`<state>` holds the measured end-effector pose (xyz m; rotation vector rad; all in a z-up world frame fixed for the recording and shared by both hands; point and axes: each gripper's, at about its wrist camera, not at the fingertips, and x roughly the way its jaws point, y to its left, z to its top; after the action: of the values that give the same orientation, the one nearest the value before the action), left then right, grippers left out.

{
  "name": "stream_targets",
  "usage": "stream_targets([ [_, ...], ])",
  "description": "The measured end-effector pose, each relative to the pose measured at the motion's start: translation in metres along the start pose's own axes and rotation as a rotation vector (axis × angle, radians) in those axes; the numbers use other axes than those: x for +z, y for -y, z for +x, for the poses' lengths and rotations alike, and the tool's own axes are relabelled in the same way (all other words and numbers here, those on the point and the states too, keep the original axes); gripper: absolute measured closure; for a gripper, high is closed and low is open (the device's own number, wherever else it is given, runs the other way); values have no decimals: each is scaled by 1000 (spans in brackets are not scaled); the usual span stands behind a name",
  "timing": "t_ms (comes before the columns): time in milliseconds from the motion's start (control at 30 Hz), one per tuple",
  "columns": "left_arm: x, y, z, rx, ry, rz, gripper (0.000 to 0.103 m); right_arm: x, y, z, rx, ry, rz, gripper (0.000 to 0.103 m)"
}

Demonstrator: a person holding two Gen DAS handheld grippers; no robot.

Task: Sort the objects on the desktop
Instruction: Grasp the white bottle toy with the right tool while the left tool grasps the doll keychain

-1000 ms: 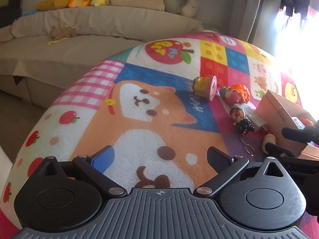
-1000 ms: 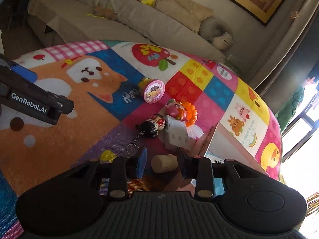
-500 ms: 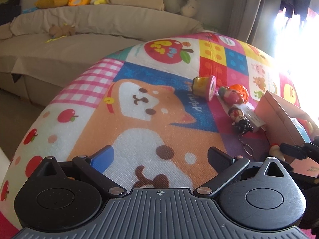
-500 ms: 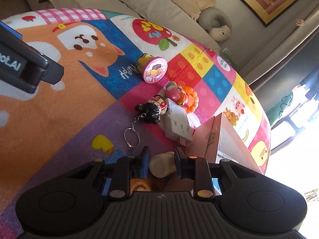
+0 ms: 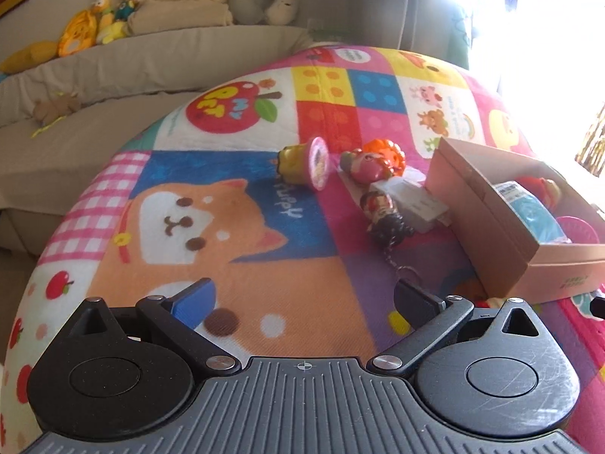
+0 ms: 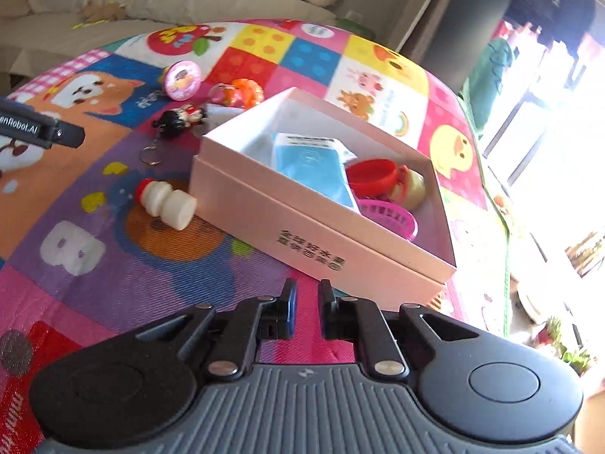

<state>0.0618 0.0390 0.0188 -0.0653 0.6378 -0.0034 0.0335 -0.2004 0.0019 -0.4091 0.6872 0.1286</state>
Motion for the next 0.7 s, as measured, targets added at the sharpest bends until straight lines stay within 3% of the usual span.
stream_targets([
  [33,6,7,4,-2,7,14,0,-1,10,2,-7,7,54,72],
  [100,14,19,10,2,18,44,0,-2,31,4,-67,25,179,46],
  [233,23,37,23,-27,17,98,0,-7,67,3,-100,101,359,39],
  [433,35,54,65,-46,-31,95,3,-11,86,18,-59,127,453,37],
  [467,37,55,70,-53,-39,90,6,-11,87,18,-54,133,460,37],
  [533,39,56,77,-51,-55,93,29,-13,87,15,-41,155,467,37],
  [667,36,53,82,-45,-75,90,45,-16,92,6,-36,220,502,36],
  [700,35,52,82,-47,-80,96,58,-15,95,5,-31,230,519,33],
])
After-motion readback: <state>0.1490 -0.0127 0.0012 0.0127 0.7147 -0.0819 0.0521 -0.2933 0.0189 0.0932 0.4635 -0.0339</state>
